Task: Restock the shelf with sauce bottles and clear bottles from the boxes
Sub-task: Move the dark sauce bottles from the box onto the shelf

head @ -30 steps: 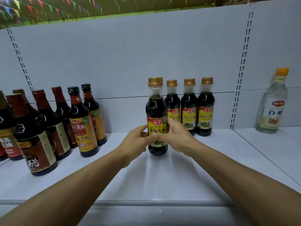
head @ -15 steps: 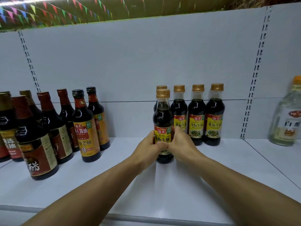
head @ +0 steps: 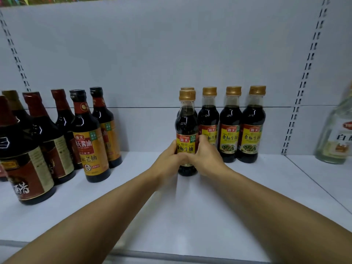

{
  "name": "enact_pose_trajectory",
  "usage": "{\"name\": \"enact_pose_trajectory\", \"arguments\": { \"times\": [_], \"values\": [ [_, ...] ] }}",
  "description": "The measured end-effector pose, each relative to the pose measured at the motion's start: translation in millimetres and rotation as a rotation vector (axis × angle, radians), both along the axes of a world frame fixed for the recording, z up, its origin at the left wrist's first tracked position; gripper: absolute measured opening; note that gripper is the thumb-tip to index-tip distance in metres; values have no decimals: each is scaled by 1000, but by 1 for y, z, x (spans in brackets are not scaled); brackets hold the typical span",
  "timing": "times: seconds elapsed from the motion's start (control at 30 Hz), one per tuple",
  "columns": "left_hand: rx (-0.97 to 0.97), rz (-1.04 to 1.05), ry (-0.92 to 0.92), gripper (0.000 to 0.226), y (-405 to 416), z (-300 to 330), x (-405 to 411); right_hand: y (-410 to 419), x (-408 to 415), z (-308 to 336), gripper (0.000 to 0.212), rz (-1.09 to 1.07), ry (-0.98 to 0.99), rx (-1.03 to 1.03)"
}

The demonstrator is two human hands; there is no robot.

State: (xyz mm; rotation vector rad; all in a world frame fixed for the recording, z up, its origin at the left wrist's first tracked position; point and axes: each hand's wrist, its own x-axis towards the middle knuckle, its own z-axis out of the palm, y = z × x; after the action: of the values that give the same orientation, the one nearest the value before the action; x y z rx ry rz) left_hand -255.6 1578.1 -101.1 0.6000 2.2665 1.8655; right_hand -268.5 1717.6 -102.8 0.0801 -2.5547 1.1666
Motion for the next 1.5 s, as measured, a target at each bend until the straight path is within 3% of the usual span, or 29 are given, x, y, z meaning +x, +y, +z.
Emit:
{"name": "enact_pose_trajectory", "arguments": {
  "times": [0.4,0.7,0.93,1.1,1.27,1.5],
  "values": [
    [-68,29,37,87,-2,0,-4,-2,-6,-1,66,-26,0,-11],
    [-76,11,4,86,-1,7,5,-3,-1,1,59,0,6,-62],
    [-119,-24,-40,83,-2,9,6,-2,11,6,66,26,-27,-58],
    [-169,-27,-52,72,-6,5,13,2,28,1,58,3,-80,-45],
    [-228,-53,-1,62,-9,6,30,-2,47,6,33,-30,-66,33],
    [-283,0,60,72,-35,5,64,-25,85,18,23,-40,-7,92]
  ]
}}
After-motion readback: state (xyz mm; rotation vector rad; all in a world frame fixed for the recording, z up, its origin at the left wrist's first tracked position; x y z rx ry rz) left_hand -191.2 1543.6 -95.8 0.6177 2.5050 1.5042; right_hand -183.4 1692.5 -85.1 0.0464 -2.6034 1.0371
